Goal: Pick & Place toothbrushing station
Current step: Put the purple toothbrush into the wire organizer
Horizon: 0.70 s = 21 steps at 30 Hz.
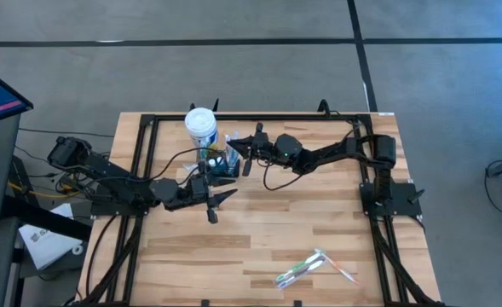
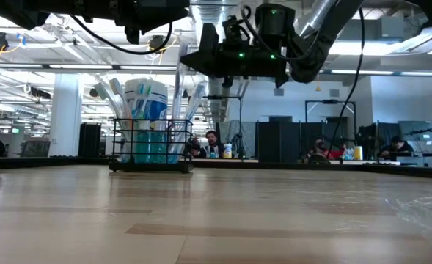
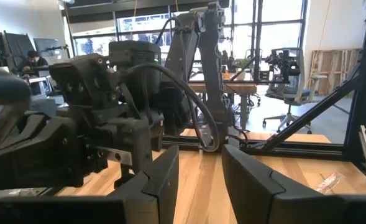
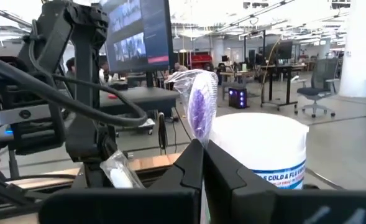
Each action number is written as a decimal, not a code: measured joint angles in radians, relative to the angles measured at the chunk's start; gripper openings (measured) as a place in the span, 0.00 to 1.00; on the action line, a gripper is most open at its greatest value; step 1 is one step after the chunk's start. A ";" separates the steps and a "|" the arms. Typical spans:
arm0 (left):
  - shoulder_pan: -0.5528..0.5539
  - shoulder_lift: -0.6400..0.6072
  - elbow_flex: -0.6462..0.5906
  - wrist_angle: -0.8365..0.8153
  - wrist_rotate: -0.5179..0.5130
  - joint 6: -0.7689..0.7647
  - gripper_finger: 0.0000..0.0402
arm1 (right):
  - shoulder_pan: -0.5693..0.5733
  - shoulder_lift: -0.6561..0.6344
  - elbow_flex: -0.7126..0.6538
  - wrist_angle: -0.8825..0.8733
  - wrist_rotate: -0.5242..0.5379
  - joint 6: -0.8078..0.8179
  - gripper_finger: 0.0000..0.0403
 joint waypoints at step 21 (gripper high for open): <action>0.000 0.000 0.000 -0.001 0.000 0.000 0.29 | 0.017 -0.001 -0.049 -0.056 0.001 0.010 0.00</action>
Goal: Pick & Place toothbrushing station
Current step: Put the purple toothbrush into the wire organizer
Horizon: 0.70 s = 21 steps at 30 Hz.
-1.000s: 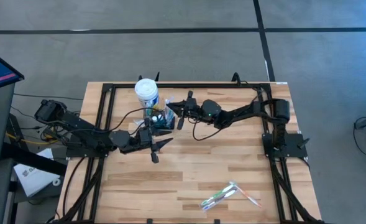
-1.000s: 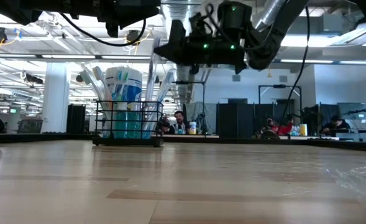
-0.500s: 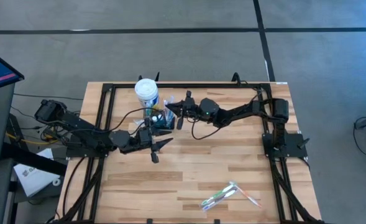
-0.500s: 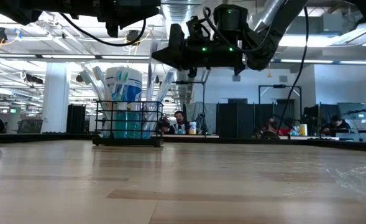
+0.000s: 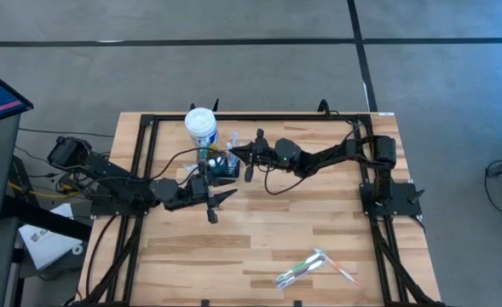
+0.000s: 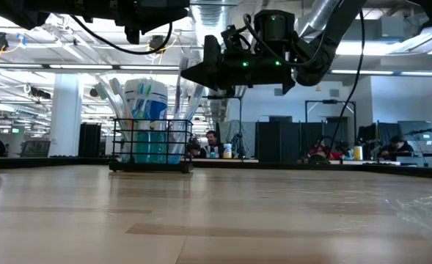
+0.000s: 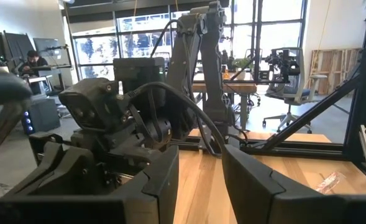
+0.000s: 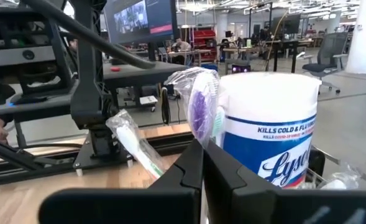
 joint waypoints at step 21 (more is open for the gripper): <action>0.000 0.000 0.000 0.000 0.000 -0.003 0.29 | 0.006 0.000 0.000 -0.124 0.004 0.018 0.00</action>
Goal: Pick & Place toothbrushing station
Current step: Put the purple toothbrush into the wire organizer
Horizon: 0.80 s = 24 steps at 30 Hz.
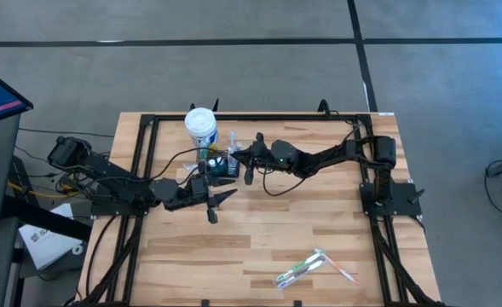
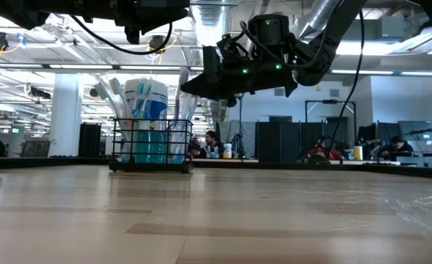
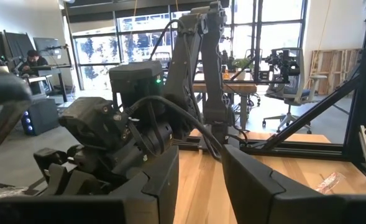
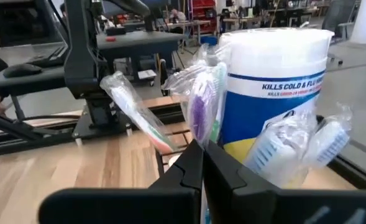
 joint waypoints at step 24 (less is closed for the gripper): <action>0.000 0.000 0.000 0.000 0.000 0.002 0.29 | 0.013 -0.003 0.001 -0.049 -0.004 0.013 0.25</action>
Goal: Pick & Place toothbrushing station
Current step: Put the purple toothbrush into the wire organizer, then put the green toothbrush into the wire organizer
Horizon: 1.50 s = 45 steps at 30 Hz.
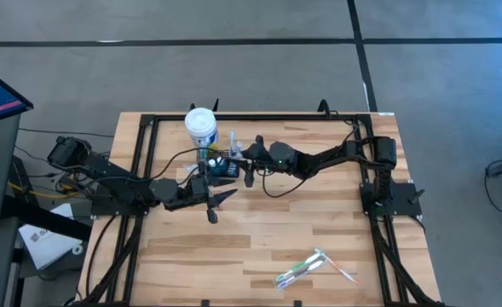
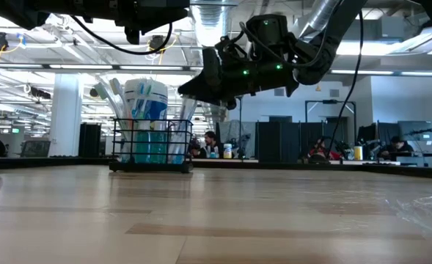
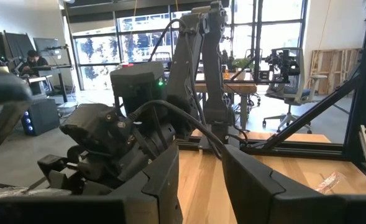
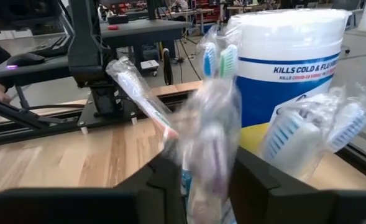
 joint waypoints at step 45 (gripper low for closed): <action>0.000 0.000 0.000 0.000 0.000 0.000 0.29 | 0.192 -0.556 0.000 -1.148 -0.002 0.241 0.29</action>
